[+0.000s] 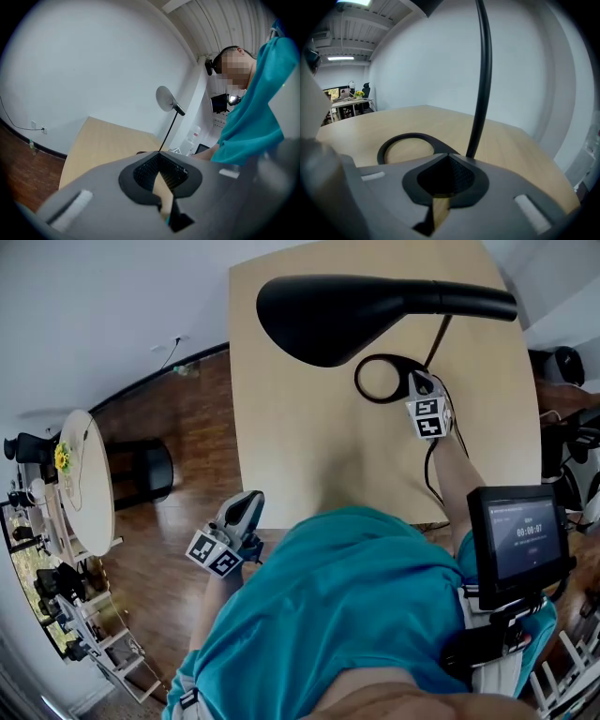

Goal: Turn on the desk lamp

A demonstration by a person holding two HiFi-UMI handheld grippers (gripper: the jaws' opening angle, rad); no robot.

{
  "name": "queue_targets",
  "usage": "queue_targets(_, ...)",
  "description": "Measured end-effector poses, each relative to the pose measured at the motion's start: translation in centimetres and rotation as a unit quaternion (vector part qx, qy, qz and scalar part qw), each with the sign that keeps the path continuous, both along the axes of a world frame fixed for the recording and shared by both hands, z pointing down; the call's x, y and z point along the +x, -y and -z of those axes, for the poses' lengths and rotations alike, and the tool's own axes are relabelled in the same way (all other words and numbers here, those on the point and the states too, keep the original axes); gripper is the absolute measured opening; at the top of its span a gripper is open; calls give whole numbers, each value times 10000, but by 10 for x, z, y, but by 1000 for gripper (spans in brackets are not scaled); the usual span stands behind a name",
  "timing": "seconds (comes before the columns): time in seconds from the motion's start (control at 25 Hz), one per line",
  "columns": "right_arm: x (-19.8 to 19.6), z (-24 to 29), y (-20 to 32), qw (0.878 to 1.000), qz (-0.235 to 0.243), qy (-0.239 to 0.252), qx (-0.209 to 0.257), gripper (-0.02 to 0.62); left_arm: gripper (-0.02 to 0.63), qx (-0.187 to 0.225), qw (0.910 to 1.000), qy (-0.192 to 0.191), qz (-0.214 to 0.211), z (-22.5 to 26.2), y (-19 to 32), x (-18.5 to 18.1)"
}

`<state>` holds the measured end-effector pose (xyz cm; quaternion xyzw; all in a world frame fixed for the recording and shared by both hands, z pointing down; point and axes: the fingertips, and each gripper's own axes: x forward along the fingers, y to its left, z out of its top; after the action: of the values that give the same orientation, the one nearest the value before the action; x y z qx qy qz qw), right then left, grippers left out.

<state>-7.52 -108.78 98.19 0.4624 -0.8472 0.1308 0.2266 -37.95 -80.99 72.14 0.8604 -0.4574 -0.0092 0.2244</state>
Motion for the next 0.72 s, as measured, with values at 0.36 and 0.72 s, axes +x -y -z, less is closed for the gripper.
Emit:
queue_targets(0.36, 0, -8, -1, 9990, 5, -456, -8, 3, 95, -46, 9999, -16, -121, -10, 7, 3)
queue_targets(0.72, -1, -6, -4, 9993, 108, -345, -96, 2, 95, 75, 10000, -36, -27, -7, 1, 12)
